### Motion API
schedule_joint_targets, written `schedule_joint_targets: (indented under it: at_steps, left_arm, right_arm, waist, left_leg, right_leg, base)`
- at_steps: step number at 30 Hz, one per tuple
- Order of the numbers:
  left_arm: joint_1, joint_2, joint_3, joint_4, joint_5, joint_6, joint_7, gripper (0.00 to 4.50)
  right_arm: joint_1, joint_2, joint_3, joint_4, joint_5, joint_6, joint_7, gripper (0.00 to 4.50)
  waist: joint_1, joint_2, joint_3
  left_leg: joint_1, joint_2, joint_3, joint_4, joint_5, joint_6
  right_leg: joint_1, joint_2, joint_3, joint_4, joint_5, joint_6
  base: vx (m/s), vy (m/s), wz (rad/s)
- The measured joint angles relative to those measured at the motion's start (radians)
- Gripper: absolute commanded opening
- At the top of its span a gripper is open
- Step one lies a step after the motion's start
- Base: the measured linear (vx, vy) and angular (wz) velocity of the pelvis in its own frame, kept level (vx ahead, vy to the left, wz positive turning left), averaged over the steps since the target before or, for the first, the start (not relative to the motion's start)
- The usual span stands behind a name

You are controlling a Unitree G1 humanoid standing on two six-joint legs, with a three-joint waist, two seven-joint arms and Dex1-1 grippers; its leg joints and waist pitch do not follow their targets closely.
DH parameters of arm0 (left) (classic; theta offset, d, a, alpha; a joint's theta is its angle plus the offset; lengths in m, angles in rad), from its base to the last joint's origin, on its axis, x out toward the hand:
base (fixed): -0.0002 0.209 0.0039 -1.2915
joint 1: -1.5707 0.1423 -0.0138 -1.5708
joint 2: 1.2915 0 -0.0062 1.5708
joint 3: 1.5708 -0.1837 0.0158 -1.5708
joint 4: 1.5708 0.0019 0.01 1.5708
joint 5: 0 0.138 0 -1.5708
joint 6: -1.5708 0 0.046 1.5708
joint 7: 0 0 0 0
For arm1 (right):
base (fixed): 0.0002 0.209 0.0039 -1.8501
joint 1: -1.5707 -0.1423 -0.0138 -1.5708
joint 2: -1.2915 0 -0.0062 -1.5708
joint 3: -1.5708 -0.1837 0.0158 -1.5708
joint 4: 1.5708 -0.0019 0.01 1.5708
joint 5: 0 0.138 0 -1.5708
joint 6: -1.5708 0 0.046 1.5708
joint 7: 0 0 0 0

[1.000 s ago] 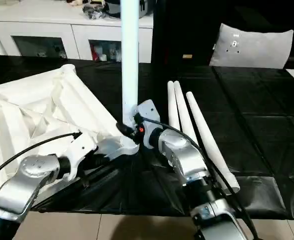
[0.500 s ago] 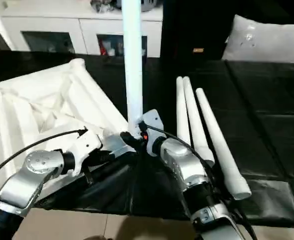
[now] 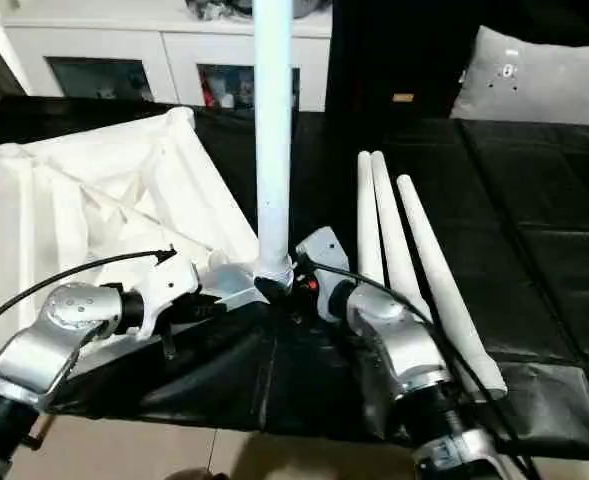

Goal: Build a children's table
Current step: Insert table leg to table base, then rotate leg to tighten

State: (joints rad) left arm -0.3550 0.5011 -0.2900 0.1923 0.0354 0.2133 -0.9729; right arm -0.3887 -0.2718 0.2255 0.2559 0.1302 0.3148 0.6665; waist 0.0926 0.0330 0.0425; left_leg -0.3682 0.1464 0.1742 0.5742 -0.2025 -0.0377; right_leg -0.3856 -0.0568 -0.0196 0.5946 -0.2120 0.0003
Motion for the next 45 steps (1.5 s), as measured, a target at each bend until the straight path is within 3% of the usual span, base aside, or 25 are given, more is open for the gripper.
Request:
schedule_joint_targets:
  at_steps: [9,13,30,45]
  left_arm:
    - [-0.015,0.064,-0.013,0.062,-0.006,-0.131,-0.119,0.0]
    - [-0.02,0.08,-0.028,0.069,-0.018,-0.156,-0.163,0.0]
    - [-0.009,0.092,-0.055,0.044,-0.025,-0.183,-0.237,0.0]
    - [-0.006,0.091,-0.058,0.039,-0.03,-0.184,-0.245,0.0]
  right_arm:
    - [0.0,-0.167,0.011,-0.104,0.013,-0.002,0.212,4.46]
    - [-0.003,-0.17,0.023,-0.084,0.017,-0.025,0.254,4.46]
    - [-0.008,-0.112,0.061,-0.038,0.038,-0.057,0.357,4.46]
    - [-0.003,-0.091,0.066,-0.02,0.074,-0.028,0.393,3.14]
  waist:
    - [0.007,-0.001,0.0]
    - [0.017,-0.001,0.0]
    - [0.029,-0.002,0.001]
    - [0.031,-0.002,0.0]
  left_leg:
    - [0.0,0.001,0.0,0.003,0.0,0.001]
    - [-0.001,0.002,0.0,0.006,0.0,0.001]
    - [0.0,0.003,0.0,0.016,0.0,0.001]
    - [0.0,0.003,0.0,0.017,0.0,0.001]
  right_leg:
    - [0.001,0.0,-0.002,0.001,0.0,0.0]
    - [0.001,0.0,-0.002,0.004,0.0,0.0]
    - [0.0,-0.002,-0.002,0.015,-0.001,-0.002]
    - [0.0,-0.002,-0.002,0.016,-0.001,-0.002]
  base:
    - [0.0,0.0,0.0]
    - [0.0,0.0,0.0]
    - [0.0,0.0,0.0]
    - [0.0,0.0,0.0]
